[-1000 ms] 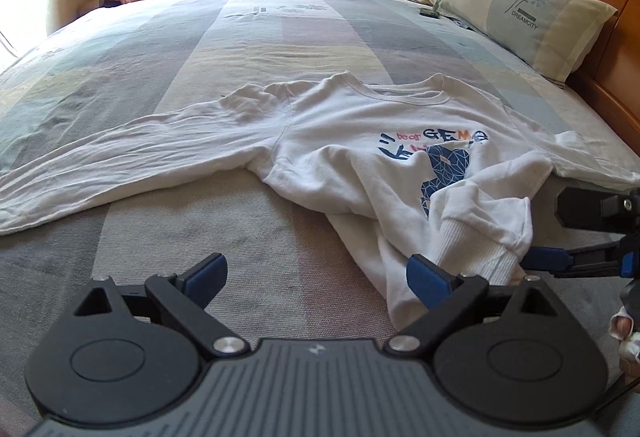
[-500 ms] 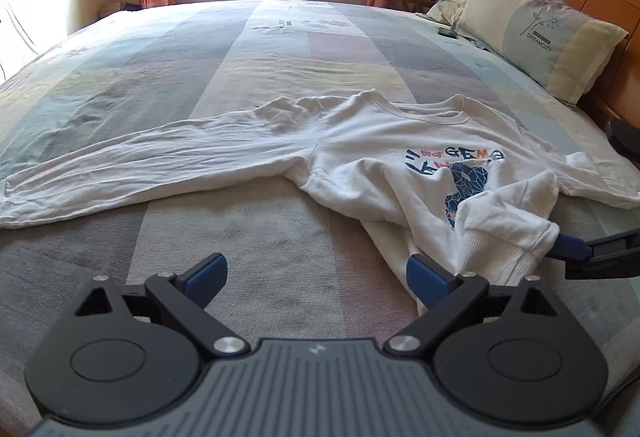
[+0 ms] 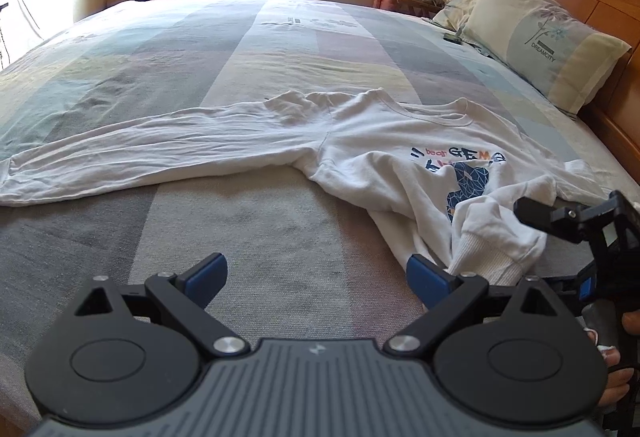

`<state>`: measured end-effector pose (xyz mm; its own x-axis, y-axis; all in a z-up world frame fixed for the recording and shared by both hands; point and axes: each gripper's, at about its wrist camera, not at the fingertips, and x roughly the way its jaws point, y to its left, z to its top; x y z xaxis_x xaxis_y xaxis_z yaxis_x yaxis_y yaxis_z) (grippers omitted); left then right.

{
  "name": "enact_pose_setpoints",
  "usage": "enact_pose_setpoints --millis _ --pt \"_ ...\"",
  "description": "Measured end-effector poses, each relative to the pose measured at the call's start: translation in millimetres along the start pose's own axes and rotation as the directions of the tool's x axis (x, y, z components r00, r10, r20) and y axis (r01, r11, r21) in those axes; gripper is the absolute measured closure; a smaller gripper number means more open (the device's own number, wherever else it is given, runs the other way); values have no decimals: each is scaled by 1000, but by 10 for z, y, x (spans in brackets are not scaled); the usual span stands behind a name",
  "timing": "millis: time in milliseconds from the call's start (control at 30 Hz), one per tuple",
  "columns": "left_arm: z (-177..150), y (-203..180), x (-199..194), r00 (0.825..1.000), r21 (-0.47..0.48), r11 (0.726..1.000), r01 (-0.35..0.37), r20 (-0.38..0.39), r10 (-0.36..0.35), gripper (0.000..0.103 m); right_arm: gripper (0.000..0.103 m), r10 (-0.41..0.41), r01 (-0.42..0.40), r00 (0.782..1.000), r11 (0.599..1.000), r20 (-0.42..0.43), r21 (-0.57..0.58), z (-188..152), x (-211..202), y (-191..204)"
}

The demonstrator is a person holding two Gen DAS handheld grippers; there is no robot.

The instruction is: Fold clothes

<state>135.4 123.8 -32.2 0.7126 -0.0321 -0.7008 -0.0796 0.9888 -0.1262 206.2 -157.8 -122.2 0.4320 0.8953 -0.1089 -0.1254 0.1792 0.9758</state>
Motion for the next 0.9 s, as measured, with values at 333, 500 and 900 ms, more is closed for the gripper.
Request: enact_pose_setpoints --millis 333,500,900 --pt "-26 -67 -73 999 1 1000 31 5 -31 7 91 -176 177 984 983 28 -42 -120 11 -6" --pt "-27 -132 -85 999 10 999 41 5 -41 7 89 -208 215 976 963 57 -161 -149 -185 410" --pt "-25 -402 -70 997 75 994 77 -13 -76 7 89 -276 341 923 910 269 -235 -154 -1428 865"
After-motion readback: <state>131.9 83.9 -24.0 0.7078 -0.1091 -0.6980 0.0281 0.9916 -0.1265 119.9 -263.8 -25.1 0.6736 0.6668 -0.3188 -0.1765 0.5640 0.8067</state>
